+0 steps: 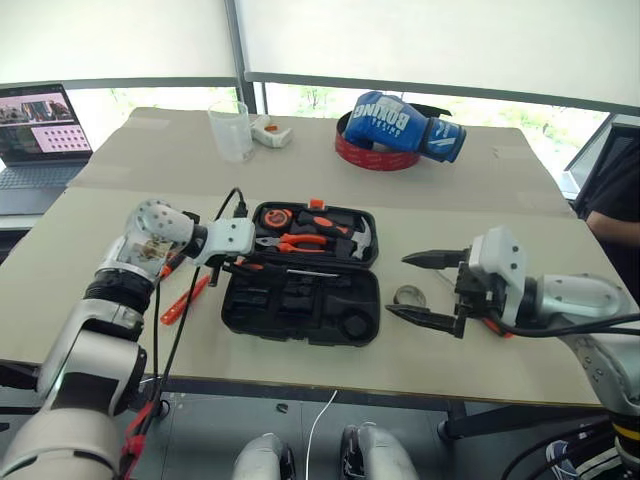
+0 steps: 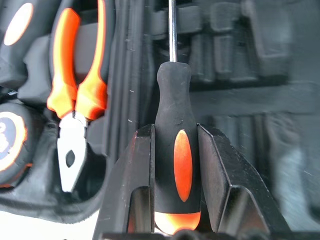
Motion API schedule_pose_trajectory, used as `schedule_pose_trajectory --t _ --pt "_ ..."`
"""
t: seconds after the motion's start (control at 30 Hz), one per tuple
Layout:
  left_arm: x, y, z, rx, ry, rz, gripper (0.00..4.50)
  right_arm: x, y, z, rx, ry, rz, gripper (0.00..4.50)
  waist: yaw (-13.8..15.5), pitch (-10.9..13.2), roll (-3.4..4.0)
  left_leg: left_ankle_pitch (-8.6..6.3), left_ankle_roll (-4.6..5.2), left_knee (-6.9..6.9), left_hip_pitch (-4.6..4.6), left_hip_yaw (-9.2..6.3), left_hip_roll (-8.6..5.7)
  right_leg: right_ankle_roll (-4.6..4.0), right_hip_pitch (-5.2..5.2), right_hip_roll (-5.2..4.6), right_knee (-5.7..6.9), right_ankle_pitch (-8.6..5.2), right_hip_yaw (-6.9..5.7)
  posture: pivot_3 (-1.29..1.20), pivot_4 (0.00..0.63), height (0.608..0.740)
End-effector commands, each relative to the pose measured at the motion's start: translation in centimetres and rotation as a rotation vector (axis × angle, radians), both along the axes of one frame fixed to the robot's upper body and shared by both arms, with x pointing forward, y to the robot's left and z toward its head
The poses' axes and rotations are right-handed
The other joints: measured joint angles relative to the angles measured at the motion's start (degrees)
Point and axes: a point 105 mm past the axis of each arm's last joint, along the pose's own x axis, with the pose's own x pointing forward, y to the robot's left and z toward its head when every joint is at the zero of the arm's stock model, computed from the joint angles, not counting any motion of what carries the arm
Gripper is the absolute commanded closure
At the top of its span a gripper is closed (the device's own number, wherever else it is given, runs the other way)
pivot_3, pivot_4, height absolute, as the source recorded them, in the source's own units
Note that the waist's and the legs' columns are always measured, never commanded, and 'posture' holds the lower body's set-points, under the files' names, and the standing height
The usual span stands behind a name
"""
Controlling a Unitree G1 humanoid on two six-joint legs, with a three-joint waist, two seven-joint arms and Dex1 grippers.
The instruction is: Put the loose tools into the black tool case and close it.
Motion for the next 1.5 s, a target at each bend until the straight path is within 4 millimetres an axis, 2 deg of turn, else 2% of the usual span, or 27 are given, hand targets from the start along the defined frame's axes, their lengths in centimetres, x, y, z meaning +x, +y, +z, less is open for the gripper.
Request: schedule_pose_trajectory --t 0.03,0.1,0.13,0.23,0.33,0.47,0.5,0.57,0.6,0.7,0.87,0.9,1.1,1.23,1.33,1.4,1.43,1.5 --pt "0.4 -0.2 1.9 -0.035 -0.052 -0.005 3.72 -0.3 0.0 1.2 0.000 -0.050 0.001 0.00 -0.1 0.0 0.00 0.00 0.00 0.00 0.00 0.00 0.00 0.00 0.00 0.00 0.00 0.00 0.00 0.00 0.150 0.714" --pt "0.3 -0.2 2.0 -0.044 -0.034 -0.010 2.72 -0.3 0.1 1.2 0.001 -0.049 0.005 0.00 -0.1 0.0 0.00 0.00 0.00 0.00 0.00 0.00 0.00 0.00 0.00 0.00 0.00 0.00 -0.01 0.00 0.150 0.714" --pt "0.2 -0.2 2.2 -0.050 -0.024 -0.012 2.48 -0.3 0.1 1.2 0.001 -0.049 0.006 0.00 -0.1 0.0 0.00 0.00 0.00 0.01 0.00 0.00 0.00 0.00 0.00 0.00 0.00 0.00 -0.01 0.00 0.150 0.714" --pt "-0.1 -0.3 3.0 -0.069 -0.015 -0.020 1.32 -0.3 0.1 1.2 0.002 -0.047 0.007 0.00 -0.1 0.0 0.00 0.00 0.00 0.04 -0.01 0.00 0.00 0.01 0.00 0.00 0.01 0.00 -0.02 0.00 0.150 0.714" --pt "0.0 -0.5 3.8 -0.092 -0.032 -0.021 0.36 -0.2 0.1 1.1 0.005 -0.044 0.007 0.00 -0.1 0.0 0.00 0.00 0.00 0.05 -0.03 -0.03 0.00 0.01 0.00 0.00 0.01 -0.01 -0.03 0.00 0.150 0.714" --pt "0.1 -0.8 4.2 -0.111 -0.026 -0.015 0.36 -0.1 0.3 1.1 0.012 -0.044 0.013 0.00 -0.1 0.0 0.00 0.00 0.00 0.10 -0.05 -0.05 0.00 0.02 0.00 0.01 0.02 -0.01 -0.03 0.00 0.150 0.714" --pt "0.1 -0.9 4.2 -0.114 -0.018 -0.014 0.79 -0.1 0.4 1.1 0.014 -0.045 0.014 0.00 -0.2 0.0 0.00 0.00 0.00 0.10 -0.05 -0.05 0.00 0.02 0.00 0.02 0.02 -0.01 -0.03 0.00 0.150 0.714" --pt "0.1 -1.0 4.0 -0.112 0.000 -0.017 1.04 -0.1 0.4 1.1 0.017 -0.048 0.015 0.00 -0.2 0.0 0.00 0.00 0.00 0.10 -0.04 -0.05 0.00 0.02 0.00 0.02 0.03 -0.01 -0.03 0.00 0.150 0.714" --pt "0.1 -1.1 3.8 -0.109 0.004 -0.018 1.58 0.0 0.5 1.1 0.019 -0.048 0.015 0.00 -0.2 0.0 0.00 0.00 0.00 0.11 -0.05 -0.05 0.00 0.02 0.00 0.03 0.04 -0.01 -0.03 0.00 0.150 0.714" --pt "0.3 -1.5 3.3 -0.103 0.010 -0.016 2.53 0.0 0.5 1.1 0.021 -0.050 0.016 0.00 -0.2 0.0 0.00 0.00 0.00 0.13 -0.07 -0.05 0.00 0.02 0.00 0.05 0.04 -0.01 -0.05 0.00 0.150 0.714" --pt "0.2 -2.1 2.4 -0.080 0.024 -0.041 4.41 0.0 0.6 1.1 0.025 -0.052 0.012 0.00 -0.2 0.0 0.00 0.00 0.00 0.17 -0.11 -0.07 0.00 0.02 0.00 0.04 0.04 -0.01 -0.06 0.00 0.150 0.714" --pt "0.1 -2.3 2.2 -0.075 0.031 -0.047 4.47 -0.1 0.5 1.1 0.026 -0.052 0.010 0.00 -0.2 0.0 0.00 0.00 0.01 0.18 -0.12 -0.08 0.00 0.02 0.00 0.05 0.04 -0.01 -0.06 0.00 0.150 0.714" --pt "0.2 -2.7 -1.7 0.114 -0.045 -0.085 4.47 -0.2 0.6 1.0 0.041 -0.046 0.000 0.00 -0.1 0.0 0.00 0.00 0.01 0.18 -0.10 -0.09 0.00 0.02 0.00 0.03 0.05 0.00 -0.05 0.00 0.150 0.714" --pt "0.3 -3.0 -2.6 0.138 -0.061 -0.099 4.47 -0.3 0.6 1.0 0.045 -0.044 -0.006 0.00 0.0 0.0 0.02 -0.02 0.04 0.19 -0.06 -0.11 -0.01 0.02 0.03 0.00 0.05 0.00 -0.04 0.00 0.150 0.714" --pt "0.3 -2.8 -2.5 0.133 -0.062 -0.097 4.47 -0.5 0.5 0.8 0.042 -0.040 -0.013 0.00 0.1 0.0 0.03 -0.03 0.05 0.20 0.00 -0.11 -0.01 0.03 0.07 -0.03 0.06 0.00 -0.04 0.00 0.150 0.714" --pt "0.4 -2.8 -1.7 0.086 -0.049 -0.079 4.47 -0.5 0.2 0.7 0.042 -0.037 -0.031 0.00 0.1 0.0 0.03 -0.04 0.07 0.22 0.00 -0.11 -0.01 0.04 0.08 -0.04 0.06 0.01 -0.04 0.00 0.150 0.714" --pt "0.6 -2.7 -0.8 0.032 -0.030 -0.058 4.47 -0.5 -0.2 0.6 0.038 -0.034 -0.051 0.00 0.1 -0.1 0.03 -0.05 0.08 0.22 0.00 -0.11 -0.01 0.05 0.09 -0.03 0.06 0.01 -0.04 0.00 0.150 0.714" --pt "0.6 -2.8 1.9 -0.121 0.039 -0.017 3.97 -0.5 -1.4 0.4 0.039 -0.005 -0.108 0.00 0.0 0.0 0.03 -0.06 0.11 0.25 -0.04 -0.11 -0.01 0.06 0.08 0.00 0.06 0.02 -0.05 0.00 0.150 0.714"
